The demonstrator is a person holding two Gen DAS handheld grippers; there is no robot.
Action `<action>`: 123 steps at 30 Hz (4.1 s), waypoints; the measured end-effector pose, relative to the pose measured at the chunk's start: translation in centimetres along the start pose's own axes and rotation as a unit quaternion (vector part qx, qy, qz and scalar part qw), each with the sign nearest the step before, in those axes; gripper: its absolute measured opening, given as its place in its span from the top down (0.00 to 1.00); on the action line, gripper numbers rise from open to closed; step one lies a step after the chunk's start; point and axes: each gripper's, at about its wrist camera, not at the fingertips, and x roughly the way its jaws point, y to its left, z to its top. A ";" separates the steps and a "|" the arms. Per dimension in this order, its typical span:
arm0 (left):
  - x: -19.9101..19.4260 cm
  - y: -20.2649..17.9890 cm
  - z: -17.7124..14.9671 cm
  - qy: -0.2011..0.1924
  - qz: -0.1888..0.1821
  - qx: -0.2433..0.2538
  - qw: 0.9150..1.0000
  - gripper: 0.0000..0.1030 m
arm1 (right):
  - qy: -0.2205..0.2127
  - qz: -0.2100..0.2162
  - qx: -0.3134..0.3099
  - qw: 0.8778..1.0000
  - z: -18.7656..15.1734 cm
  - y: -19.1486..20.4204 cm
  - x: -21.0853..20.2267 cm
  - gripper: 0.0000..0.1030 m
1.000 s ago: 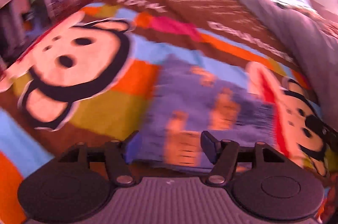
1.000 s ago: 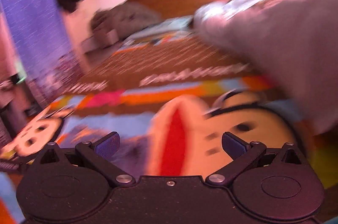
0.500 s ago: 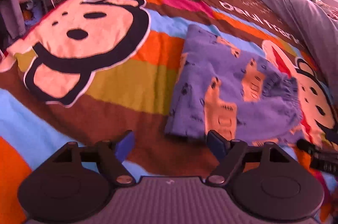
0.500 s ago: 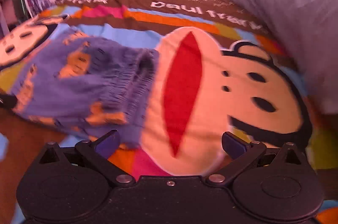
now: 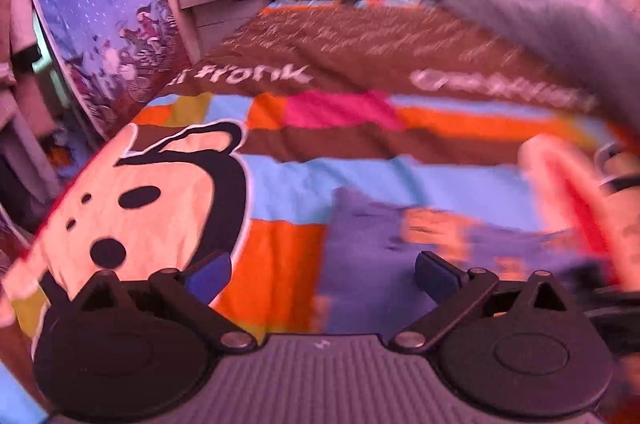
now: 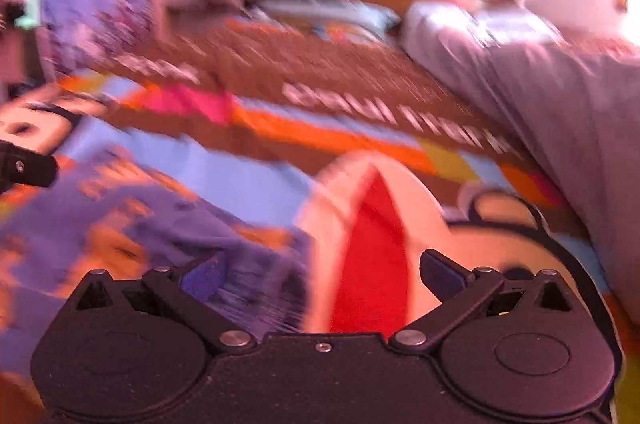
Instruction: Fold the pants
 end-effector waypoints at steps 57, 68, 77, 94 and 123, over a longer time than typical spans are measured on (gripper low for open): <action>-6.8 5.8 -11.8 0.058 -0.109 -0.061 0.990 0.00 | 0.118 0.104 0.030 0.987 -6.5 -1.2 -7.5 0.01; -6.9 7.3 -11.9 0.052 -0.143 -0.100 0.983 0.00 | 0.111 0.102 0.045 0.988 -6.7 -1.6 -7.8 0.01; -7.4 7.7 -11.8 0.057 -0.151 -0.096 0.982 0.00 | 0.089 0.068 0.077 0.991 -7.0 -2.0 -8.6 0.01; -3.1 8.5 -6.3 -0.016 -0.193 0.007 0.981 0.00 | 0.000 0.250 0.262 0.932 -5.3 -7.4 -6.9 0.01; -0.2 8.1 -6.2 0.082 -0.335 -0.045 0.938 0.23 | 0.053 0.396 0.244 0.883 -2.9 -7.0 4.7 0.14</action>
